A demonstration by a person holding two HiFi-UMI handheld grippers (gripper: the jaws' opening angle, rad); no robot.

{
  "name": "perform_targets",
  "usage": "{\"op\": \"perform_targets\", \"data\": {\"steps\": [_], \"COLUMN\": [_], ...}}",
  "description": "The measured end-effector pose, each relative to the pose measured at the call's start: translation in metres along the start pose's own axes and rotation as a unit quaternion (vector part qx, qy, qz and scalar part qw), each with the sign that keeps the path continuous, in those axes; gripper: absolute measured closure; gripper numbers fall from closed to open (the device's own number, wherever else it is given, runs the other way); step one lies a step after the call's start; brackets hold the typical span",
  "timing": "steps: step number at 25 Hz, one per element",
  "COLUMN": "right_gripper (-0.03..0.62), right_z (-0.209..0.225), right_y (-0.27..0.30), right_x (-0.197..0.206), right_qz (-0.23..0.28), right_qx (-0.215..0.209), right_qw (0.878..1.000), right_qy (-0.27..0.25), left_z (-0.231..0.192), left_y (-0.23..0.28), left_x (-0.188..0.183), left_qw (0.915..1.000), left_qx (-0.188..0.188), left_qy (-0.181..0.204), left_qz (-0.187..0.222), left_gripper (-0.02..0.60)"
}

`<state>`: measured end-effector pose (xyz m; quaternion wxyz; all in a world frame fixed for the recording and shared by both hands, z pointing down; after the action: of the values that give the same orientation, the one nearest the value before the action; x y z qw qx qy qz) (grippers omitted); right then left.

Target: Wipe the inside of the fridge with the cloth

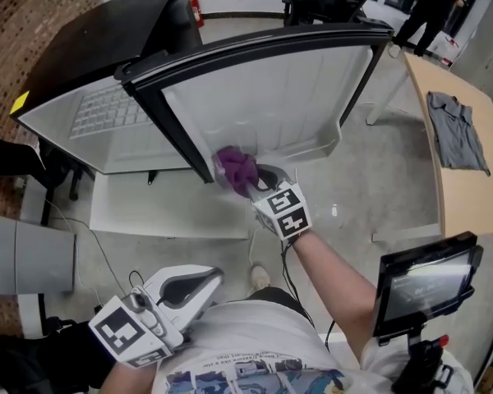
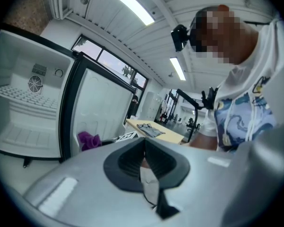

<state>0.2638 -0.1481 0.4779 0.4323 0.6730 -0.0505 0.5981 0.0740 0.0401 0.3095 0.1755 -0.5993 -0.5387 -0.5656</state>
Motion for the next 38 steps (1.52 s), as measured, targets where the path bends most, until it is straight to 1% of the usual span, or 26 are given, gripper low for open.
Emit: {"op": "perform_targets", "data": {"steps": [5, 14, 17, 19, 24, 31, 34, 38], "right_gripper": [0.516, 0.515, 0.514, 0.514, 0.514, 0.515, 0.515, 0.514], "right_z": [0.017, 0.058, 0.073, 0.083, 0.109, 0.139, 0.146, 0.147], "right_y": [-0.009, -0.032, -0.041, -0.047, -0.063, -0.086, -0.094, -0.1], "right_x": [0.005, 0.02, 0.024, 0.028, 0.034, 0.044, 0.048, 0.05], "right_qz": [-0.003, -0.011, -0.013, -0.015, -0.019, -0.028, -0.029, -0.024], "right_qx": [0.017, 0.067, 0.086, 0.1, 0.138, 0.195, 0.208, 0.209], "right_qw": [1.0, 0.997, 0.996, 0.994, 0.989, 0.978, 0.975, 0.974], "right_qy": [0.004, 0.022, 0.027, 0.03, 0.045, 0.072, 0.078, 0.081], "left_z": [-0.002, -0.001, 0.002, 0.005, 0.004, 0.007, 0.01, 0.012], "left_y": [0.011, 0.026, 0.031, 0.035, 0.039, 0.046, 0.049, 0.049], "left_x": [-0.004, -0.007, -0.011, -0.014, -0.014, -0.017, -0.016, -0.016], "left_qw": [0.9999, 0.9995, 0.9993, 0.9992, 0.9989, 0.9985, 0.9983, 0.9984], "left_qx": [0.01, 0.028, 0.033, 0.038, 0.039, 0.047, 0.049, 0.049], "left_qy": [0.002, 0.011, 0.006, 0.002, 0.017, 0.02, 0.022, 0.022], "left_qz": [-0.004, -0.013, -0.013, -0.014, -0.019, -0.021, -0.021, -0.02], "left_gripper": [0.575, 0.575, 0.575, 0.575, 0.575, 0.575, 0.575, 0.575]}}
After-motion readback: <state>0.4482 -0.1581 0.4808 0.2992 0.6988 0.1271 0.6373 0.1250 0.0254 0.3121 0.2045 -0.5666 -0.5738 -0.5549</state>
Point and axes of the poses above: the fingertips, and each gripper's own axes: y forward along the fingers, z to its right, x out of its underside, the point moved 10 cm from there along -y, backward along the fingers, and after that the axes turned 10 degrees about -z, right-handed, at the moved point
